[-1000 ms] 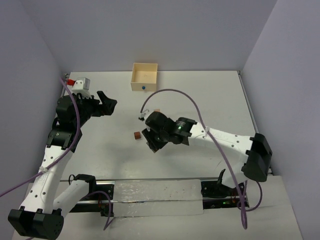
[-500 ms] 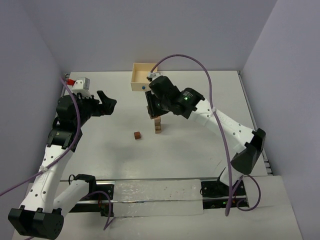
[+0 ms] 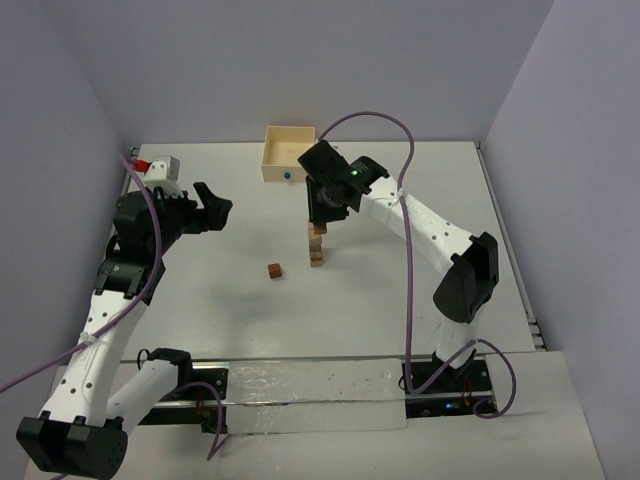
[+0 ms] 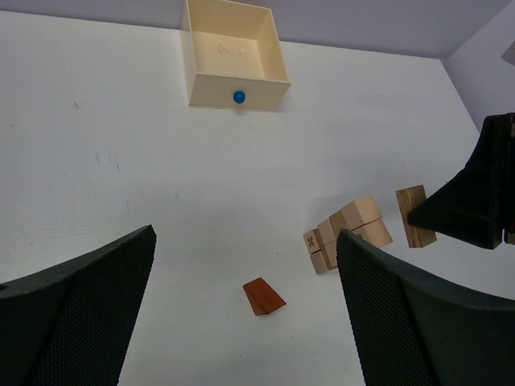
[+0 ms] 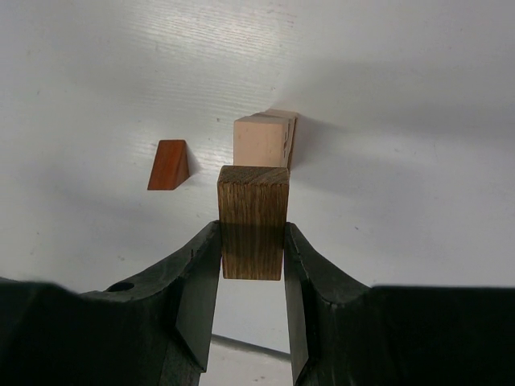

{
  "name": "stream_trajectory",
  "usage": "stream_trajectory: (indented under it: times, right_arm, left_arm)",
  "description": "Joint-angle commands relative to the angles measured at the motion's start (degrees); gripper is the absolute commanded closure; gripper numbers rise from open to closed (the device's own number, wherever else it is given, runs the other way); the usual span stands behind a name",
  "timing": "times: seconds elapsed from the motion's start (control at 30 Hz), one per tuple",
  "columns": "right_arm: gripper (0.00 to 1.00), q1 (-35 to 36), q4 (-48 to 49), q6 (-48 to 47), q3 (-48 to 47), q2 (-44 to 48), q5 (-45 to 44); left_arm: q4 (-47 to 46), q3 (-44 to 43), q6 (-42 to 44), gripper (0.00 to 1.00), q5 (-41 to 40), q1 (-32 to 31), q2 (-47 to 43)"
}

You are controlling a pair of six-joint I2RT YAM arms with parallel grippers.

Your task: Build the wood block tower

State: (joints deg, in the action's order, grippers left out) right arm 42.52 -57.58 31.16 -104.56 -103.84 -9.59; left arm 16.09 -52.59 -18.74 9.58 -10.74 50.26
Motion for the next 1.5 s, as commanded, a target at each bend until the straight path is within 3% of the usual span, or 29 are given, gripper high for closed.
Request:
stream_trajectory:
  times: [0.0, 0.63, 1.23, 1.47]
  right_arm:
    - [1.00, -0.1, -1.2, 1.7, -3.3, -2.3, -0.7]
    - [1.00, -0.3, -1.1, 1.1, -4.4, -5.4, -0.1]
    - [0.88, -0.7, -1.0, 0.7, -5.3, -7.1, 0.4]
    - [0.88, -0.9, -0.9, 0.5, -5.3, -7.2, 0.7]
  left_arm:
    - [-1.9, 0.0, 0.3, 0.01, -0.6, 0.4, -0.7]
    - [-2.3, 1.4, 0.4, 0.01, -0.3, 0.4, -1.7]
    - [-2.6, 1.9, 0.1, 0.01, -0.1, 0.4, -2.1]
    - [-2.7, 2.4, 0.1, 0.01, -0.1, 0.4, -2.3]
